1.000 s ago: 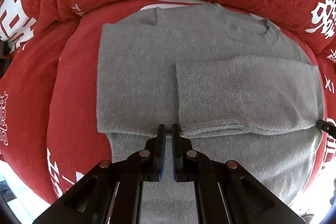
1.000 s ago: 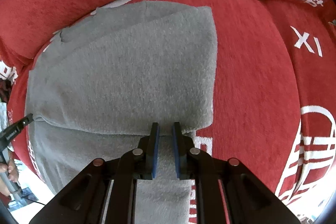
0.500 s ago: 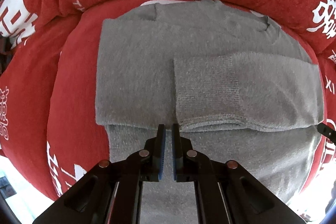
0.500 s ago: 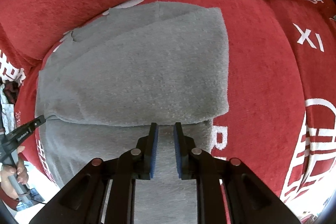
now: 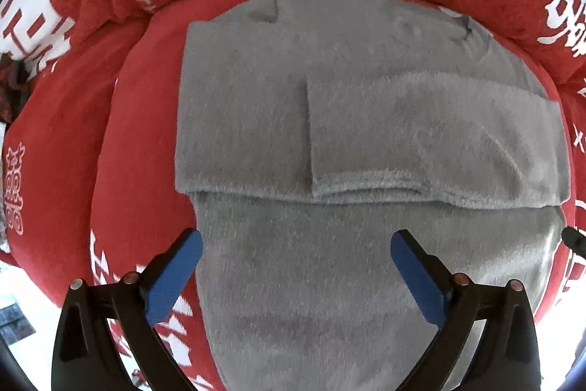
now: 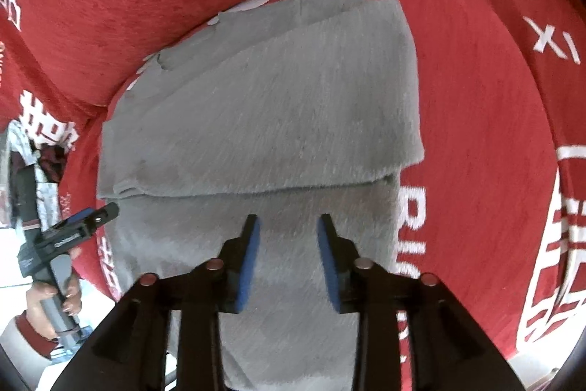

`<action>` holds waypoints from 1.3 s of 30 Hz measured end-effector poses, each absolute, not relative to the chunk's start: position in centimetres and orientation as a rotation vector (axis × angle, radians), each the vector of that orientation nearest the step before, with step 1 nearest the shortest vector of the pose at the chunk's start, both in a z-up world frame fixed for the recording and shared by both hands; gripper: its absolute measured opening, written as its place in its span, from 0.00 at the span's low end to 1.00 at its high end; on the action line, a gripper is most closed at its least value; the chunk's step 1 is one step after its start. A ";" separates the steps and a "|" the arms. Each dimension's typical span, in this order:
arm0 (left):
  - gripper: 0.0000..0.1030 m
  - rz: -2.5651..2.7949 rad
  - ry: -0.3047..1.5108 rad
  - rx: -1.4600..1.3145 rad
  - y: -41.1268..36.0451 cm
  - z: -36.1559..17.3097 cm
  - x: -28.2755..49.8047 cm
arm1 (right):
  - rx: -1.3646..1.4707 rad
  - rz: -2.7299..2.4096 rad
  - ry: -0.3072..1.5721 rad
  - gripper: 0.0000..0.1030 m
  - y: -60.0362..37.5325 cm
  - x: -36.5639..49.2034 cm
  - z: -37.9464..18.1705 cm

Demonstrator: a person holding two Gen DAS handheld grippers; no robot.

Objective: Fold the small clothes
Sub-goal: 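Grasp the sweatshirt hem with both tools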

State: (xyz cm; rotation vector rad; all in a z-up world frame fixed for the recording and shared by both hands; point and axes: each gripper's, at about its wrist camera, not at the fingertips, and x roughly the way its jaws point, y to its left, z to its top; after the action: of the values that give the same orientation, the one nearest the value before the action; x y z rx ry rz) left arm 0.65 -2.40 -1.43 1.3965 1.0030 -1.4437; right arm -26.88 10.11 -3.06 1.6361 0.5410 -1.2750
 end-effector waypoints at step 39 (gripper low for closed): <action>1.00 -1.462 1.429 1.460 18.2 -7.7 11.8 | 1.839 -1.139 0.671 0.47 31.5 -19.5 -9.7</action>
State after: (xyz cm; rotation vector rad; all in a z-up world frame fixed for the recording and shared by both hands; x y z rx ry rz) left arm 11.78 18.22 -7.70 1.4601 1.4287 -1.4621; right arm -19.54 31.48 -9.66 1.8394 0.6710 -1.1385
